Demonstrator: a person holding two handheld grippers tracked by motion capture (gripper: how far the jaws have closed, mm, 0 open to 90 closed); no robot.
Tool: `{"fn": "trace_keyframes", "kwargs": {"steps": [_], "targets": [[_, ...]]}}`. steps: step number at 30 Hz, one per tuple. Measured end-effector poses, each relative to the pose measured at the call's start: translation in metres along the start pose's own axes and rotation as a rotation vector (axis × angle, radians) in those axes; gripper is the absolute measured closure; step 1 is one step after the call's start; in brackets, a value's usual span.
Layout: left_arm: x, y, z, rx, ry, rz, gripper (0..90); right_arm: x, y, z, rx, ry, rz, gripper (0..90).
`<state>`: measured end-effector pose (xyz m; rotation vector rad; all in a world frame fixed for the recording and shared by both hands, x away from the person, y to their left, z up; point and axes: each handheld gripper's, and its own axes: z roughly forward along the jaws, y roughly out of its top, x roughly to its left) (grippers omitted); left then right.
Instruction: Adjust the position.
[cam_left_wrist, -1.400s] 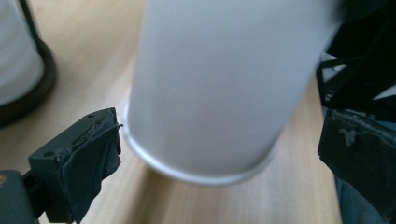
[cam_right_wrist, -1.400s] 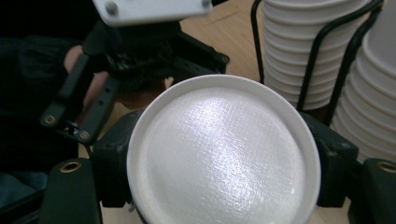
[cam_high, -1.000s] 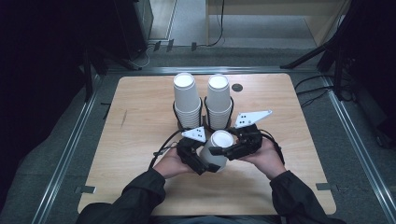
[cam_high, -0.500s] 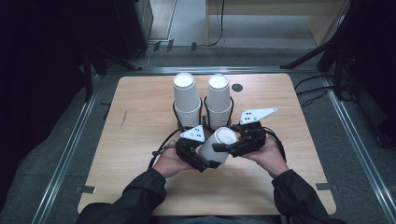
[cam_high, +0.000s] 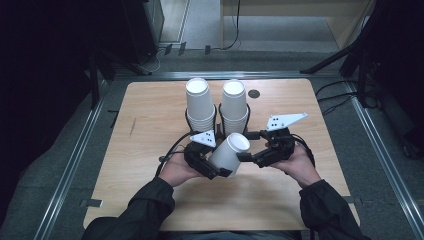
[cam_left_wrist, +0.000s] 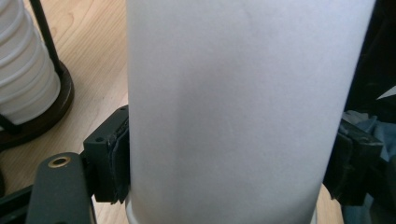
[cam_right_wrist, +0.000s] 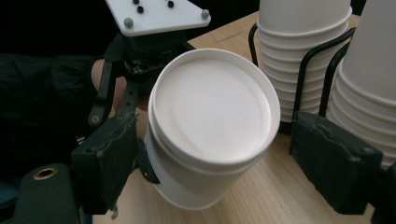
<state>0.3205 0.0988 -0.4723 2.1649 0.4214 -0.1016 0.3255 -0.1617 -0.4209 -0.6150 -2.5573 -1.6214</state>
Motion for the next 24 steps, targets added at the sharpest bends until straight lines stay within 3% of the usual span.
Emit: {"fn": "trace_keyframes", "kwargs": {"steps": [5, 14, 19, 24], "targets": [[0.001, 0.001, -0.009, 0.011, 0.011, 0.024, 19.0, -0.002, -0.002, -0.005, 0.007, 0.006, -0.009, 16.7], [0.009, -0.002, -0.026, 0.083, 0.02, 0.035, 19.1, -0.002, -0.012, 0.003, 0.109, -0.01, -0.06, 18.2], [0.01, 0.0, -0.025, 0.163, 0.035, 0.079, 19.0, -0.003, -0.018, 0.011, 0.155, -0.01, -0.058, 18.2], [0.011, 0.0, -0.022, 0.191, 0.038, 0.076, 19.0, -0.003, -0.024, 0.018, 0.202, -0.005, -0.082, 21.5]]}}
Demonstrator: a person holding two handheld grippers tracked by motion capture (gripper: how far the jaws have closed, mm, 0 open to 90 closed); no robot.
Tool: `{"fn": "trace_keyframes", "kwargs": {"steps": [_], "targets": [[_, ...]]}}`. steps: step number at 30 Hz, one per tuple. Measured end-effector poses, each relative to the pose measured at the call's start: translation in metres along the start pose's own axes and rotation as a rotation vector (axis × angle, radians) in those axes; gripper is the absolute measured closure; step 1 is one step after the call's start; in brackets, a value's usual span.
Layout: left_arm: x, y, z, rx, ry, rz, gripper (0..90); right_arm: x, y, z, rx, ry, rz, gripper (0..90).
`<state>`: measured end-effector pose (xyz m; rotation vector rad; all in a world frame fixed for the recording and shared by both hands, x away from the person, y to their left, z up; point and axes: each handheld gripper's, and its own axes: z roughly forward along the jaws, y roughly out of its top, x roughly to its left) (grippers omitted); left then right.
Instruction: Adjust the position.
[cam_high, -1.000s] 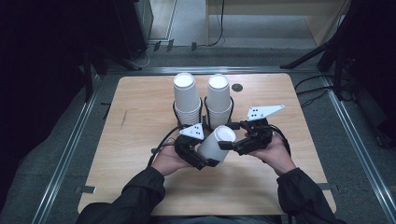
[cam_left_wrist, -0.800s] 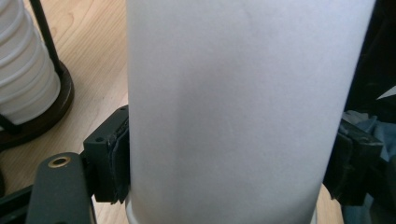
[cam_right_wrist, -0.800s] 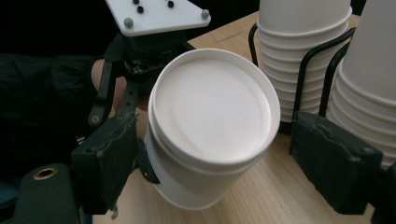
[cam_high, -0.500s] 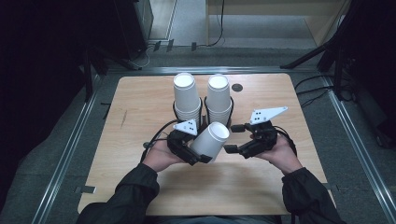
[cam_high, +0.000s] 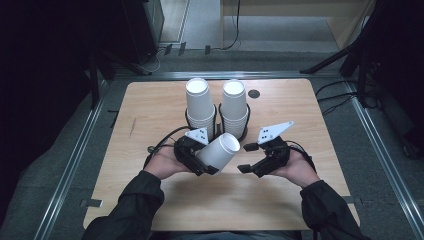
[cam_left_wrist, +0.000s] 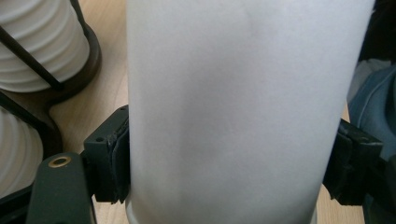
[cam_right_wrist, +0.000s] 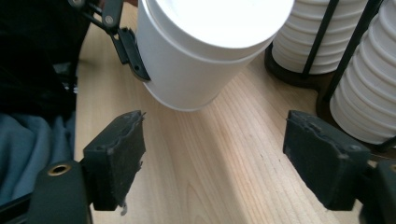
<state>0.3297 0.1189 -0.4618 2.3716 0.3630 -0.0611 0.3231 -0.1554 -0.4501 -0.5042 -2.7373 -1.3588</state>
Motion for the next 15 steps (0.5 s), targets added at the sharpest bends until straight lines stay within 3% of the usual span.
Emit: {"fn": "trace_keyframes", "kwargs": {"steps": [4, 10, 15], "targets": [[-0.001, 0.001, 0.005, 0.052, 0.011, 0.024, 19.0, -0.002, -0.004, 0.005, 0.019, 0.009, -0.001, 21.2], [-0.001, 0.003, 0.016, 0.096, -0.038, 0.042, 18.8, 0.0, -0.008, 0.011, 0.057, -0.013, -0.037, 21.3], [-0.002, 0.005, 0.024, 0.132, -0.053, 0.057, 18.7, 0.002, -0.01, 0.014, 0.068, 0.006, -0.059, 20.3]]}}
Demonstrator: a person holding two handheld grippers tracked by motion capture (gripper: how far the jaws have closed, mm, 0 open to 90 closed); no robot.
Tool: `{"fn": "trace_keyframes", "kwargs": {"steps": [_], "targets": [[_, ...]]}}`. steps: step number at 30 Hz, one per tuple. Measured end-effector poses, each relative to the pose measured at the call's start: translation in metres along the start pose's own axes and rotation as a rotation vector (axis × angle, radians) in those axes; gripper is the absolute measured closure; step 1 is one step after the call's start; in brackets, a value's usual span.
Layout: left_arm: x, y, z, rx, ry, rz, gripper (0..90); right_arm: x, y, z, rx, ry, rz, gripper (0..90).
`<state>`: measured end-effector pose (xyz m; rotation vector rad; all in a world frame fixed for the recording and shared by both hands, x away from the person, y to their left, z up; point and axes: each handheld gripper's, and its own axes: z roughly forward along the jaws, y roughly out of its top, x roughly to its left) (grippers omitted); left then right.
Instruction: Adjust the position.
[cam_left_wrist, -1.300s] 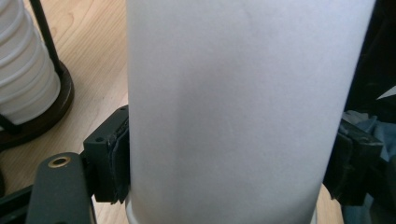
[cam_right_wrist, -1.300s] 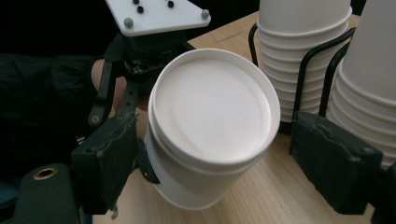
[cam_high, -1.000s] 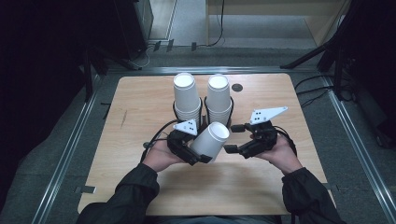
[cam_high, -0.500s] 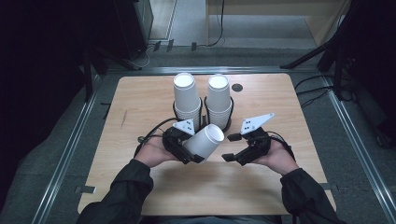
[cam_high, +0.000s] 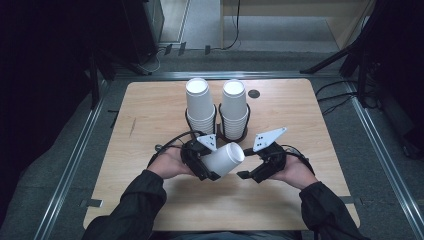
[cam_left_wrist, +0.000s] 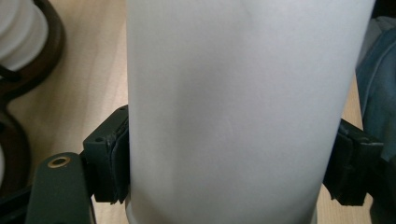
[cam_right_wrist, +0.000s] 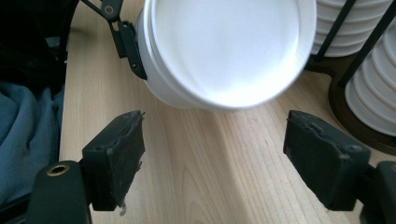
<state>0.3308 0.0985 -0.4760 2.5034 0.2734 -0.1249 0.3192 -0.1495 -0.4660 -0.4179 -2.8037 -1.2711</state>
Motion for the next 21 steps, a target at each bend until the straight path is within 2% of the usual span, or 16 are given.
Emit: {"fn": "trace_keyframes", "kwargs": {"steps": [1, 4, 12, 14, 15, 17, 20, 21], "targets": [[0.0, 0.0, 0.0, 0.0, 0.0, 0.0, 18.7, 0.0, 0.0, 0.001, -0.003, -0.002, -0.003, 20.2], [-0.004, 0.005, 0.008, 0.022, -0.025, 0.036, 18.5, 0.0, 0.002, 0.003, -0.008, 0.008, -0.002, 20.0], [-0.01, 0.015, 0.022, 0.072, -0.075, 0.066, 17.9, 0.007, 0.007, 0.012, 0.01, 0.057, -0.038, 18.0], [-0.012, 0.016, 0.025, 0.083, -0.071, 0.075, 17.0, 0.008, 0.008, 0.015, 0.024, 0.078, -0.046, 21.7], [-0.013, 0.015, 0.026, 0.096, -0.063, 0.1, 16.5, 0.009, 0.008, 0.015, 0.029, 0.077, -0.054, 22.7], [-0.013, 0.015, 0.027, 0.091, -0.068, 0.095, 15.4, 0.008, 0.009, 0.015, 0.061, 0.098, -0.043, 23.9], [-0.014, 0.014, 0.027, 0.072, -0.057, 0.094, 12.9, 0.009, 0.01, 0.013, 0.058, 0.089, -0.054, 23.8], [-0.015, 0.013, 0.025, 0.043, -0.049, 0.082, 11.9, 0.009, 0.01, 0.011, 0.056, 0.082, -0.055, 23.6]]}}
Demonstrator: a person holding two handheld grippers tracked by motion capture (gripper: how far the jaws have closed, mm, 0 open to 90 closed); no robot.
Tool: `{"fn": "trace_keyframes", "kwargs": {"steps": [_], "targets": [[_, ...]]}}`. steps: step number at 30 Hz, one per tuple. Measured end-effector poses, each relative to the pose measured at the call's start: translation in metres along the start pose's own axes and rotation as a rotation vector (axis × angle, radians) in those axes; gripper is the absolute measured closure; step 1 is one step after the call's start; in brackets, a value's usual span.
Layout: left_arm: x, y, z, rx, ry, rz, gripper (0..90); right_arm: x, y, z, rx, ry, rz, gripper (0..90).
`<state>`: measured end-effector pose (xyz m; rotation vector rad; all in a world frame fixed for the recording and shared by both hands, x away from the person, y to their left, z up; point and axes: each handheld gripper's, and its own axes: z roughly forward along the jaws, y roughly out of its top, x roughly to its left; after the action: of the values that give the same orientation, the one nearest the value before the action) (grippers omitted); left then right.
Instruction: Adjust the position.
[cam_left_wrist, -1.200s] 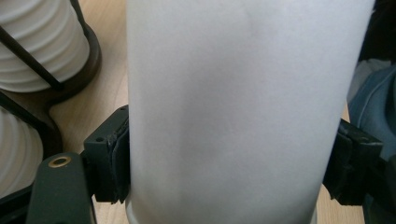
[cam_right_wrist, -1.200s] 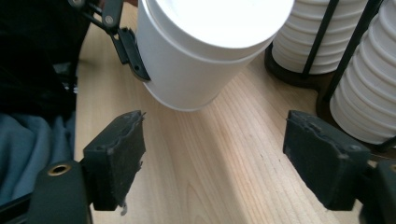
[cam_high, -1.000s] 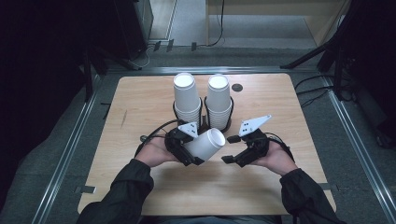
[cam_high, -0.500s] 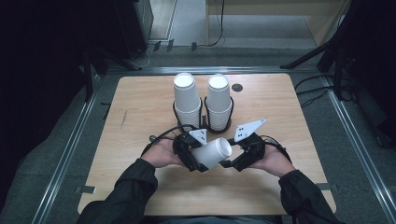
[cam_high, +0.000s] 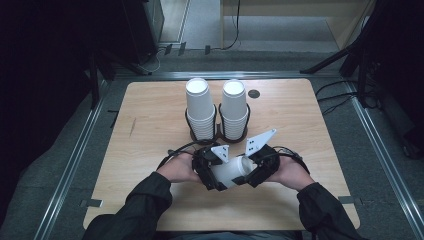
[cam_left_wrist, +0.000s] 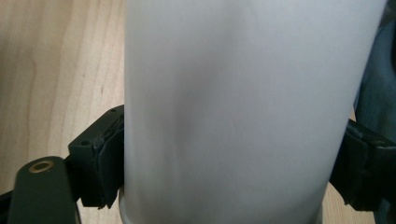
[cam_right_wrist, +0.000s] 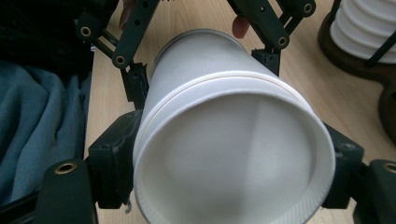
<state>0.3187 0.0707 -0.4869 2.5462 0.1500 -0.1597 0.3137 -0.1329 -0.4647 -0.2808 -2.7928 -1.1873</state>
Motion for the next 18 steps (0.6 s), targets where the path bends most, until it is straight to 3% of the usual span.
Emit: {"fn": "trace_keyframes", "kwargs": {"steps": [4, 8, 14, 15, 18], "targets": [[0.001, 0.0, -0.003, -0.034, 0.04, -0.034, 1.1, -0.001, -0.001, -0.005, -0.011, -0.003, 0.017, 23.4], [0.002, -0.002, -0.011, -0.057, 0.074, -0.048, 0.0, -0.004, -0.005, -0.01, -0.017, -0.016, 0.031, 23.3], [0.005, -0.007, -0.024, -0.121, 0.076, -0.081, 0.0, -0.006, -0.009, -0.021, -0.051, -0.039, 0.066, 23.3], [0.006, -0.008, -0.03, -0.158, 0.068, -0.087, 0.0, -0.007, -0.009, -0.027, -0.08, -0.053, 0.083, 23.2], [0.007, -0.012, -0.035, -0.202, 0.073, -0.112, 0.0, -0.01, -0.012, -0.028, -0.08, -0.075, 0.095, 23.2]]}}
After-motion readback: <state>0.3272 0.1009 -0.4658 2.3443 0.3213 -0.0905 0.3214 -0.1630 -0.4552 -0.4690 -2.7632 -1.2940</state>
